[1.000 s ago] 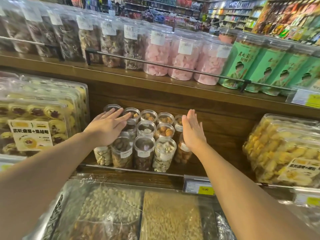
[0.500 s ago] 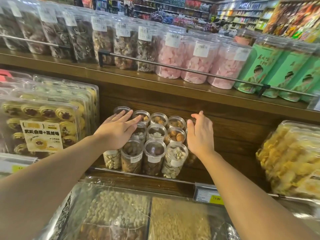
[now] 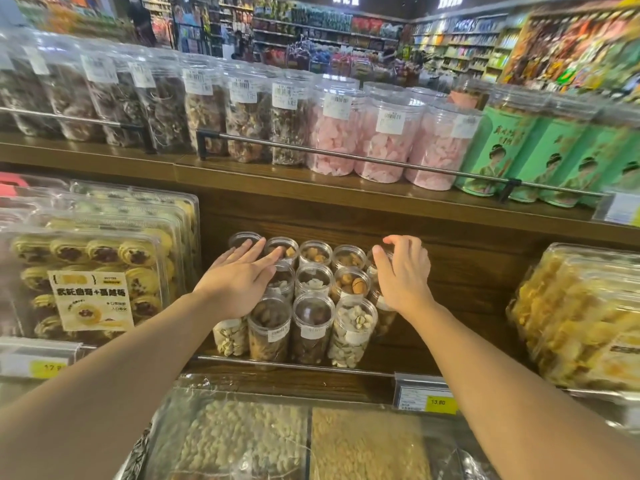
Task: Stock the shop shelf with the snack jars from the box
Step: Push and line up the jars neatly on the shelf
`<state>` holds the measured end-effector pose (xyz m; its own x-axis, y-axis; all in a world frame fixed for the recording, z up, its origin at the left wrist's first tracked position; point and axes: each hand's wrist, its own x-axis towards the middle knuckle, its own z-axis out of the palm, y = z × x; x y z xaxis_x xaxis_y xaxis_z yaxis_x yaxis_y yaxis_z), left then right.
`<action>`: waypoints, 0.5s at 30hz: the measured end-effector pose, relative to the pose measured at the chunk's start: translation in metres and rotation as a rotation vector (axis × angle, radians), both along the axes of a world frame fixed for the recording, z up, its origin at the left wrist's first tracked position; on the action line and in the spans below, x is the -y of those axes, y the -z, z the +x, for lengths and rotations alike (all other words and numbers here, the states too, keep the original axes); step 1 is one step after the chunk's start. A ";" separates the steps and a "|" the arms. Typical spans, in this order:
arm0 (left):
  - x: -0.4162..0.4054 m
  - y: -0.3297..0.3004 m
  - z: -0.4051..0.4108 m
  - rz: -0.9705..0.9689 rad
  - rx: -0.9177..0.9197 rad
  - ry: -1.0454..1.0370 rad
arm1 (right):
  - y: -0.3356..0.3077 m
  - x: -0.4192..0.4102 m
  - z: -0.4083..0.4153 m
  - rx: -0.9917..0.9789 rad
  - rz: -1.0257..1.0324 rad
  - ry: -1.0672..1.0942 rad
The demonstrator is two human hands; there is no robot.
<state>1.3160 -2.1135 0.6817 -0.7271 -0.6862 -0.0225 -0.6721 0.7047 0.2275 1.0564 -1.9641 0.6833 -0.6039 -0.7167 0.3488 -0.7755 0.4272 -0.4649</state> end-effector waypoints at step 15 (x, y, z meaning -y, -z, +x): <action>-0.006 -0.013 0.008 0.043 0.071 0.070 | 0.007 -0.013 0.095 -0.339 0.459 -0.180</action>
<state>1.3239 -2.1077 0.6949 -0.7689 -0.6308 -0.1045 -0.6369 0.7412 0.2123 1.1517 -1.9510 0.6761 -0.3680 -0.9205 0.1317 -0.9272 0.3739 0.0224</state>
